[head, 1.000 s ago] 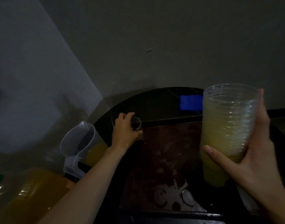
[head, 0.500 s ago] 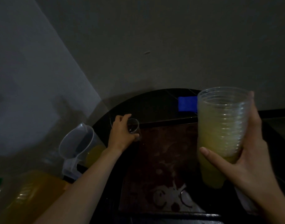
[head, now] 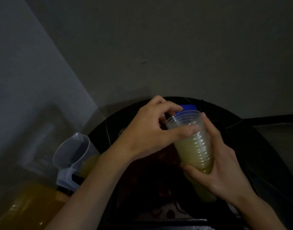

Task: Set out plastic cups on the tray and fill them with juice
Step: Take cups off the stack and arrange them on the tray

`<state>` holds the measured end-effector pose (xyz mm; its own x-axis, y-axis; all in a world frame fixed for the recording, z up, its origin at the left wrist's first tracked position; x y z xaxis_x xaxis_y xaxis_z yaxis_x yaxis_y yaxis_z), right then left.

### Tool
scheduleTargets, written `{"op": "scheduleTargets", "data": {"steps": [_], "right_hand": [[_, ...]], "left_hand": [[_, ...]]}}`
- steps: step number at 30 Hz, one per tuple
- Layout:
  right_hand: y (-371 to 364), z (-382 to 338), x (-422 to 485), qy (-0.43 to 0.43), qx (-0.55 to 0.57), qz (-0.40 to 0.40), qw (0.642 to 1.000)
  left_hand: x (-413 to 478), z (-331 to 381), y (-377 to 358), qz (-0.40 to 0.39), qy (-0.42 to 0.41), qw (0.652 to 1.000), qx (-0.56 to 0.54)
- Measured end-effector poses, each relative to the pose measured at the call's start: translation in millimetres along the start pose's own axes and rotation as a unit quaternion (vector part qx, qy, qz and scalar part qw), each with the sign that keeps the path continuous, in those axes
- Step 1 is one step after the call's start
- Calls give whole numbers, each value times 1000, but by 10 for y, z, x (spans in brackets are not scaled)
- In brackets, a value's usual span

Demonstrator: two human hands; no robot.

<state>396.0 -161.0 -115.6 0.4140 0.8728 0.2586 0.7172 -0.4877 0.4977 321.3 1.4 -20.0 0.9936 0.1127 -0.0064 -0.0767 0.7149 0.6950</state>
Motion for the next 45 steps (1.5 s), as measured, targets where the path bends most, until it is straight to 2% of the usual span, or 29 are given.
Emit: {"op": "scheduleTargets", "data": {"steps": [2, 7, 12, 16, 21, 24, 27, 30, 33, 35, 38, 42, 45], "right_hand": [[-2, 0, -4, 1, 1, -12, 1000], [-15, 32, -15, 8, -3, -38, 999], [7, 18, -23, 27, -10, -41, 999], [21, 2, -33, 26, -16, -39, 999], [38, 34, -54, 15, -24, -32, 999], [55, 54, -63, 19, -26, -25, 999], [71, 77, -77, 20, -20, -22, 999], [129, 103, -82, 7, -17, -5, 1000], [197, 127, -88, 4, -11, 20, 1000], [227, 148, -91, -2, -3, 31, 999], [250, 158, -92, -6, -5, 42, 999], [274, 156, -83, -7, -2, 47, 999], [284, 187, -92, -7, 5, 47, 999]], "left_hand": [[19, 3, 5, -1, 24, 999, 39], [66, 29, 53, -42, 73, 996, 39], [109, 73, 123, -121, 137, 983, -21], [154, 95, 159, -130, 137, 981, -38], [171, 145, 285, -104, 140, 983, -59], [146, 145, 444, -76, 103, 988, -87], [103, 101, 689, -5, 53, 988, -148], [49, -53, 923, 106, 7, 970, -217], [26, -327, 884, 172, 49, 977, -113], [59, -583, 669, 172, 103, 979, -20], [128, -977, 270, 153, 131, 976, 85], [150, -1343, -108, 112, 174, 967, 146], [203, -1479, -232, 78, 227, 960, 146]]}}
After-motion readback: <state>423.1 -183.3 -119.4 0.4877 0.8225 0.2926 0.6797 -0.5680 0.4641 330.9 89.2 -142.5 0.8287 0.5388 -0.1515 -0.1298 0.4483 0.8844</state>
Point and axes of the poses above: each hand's wrist, its own x-axis towards the middle knuckle, its own y-axis out of the back of the hand, z = x × y, the point moved 3 cm from there along x, towards the middle knuckle, and after that the axes turned 14 degrees about -z, right-handed, at the moved point
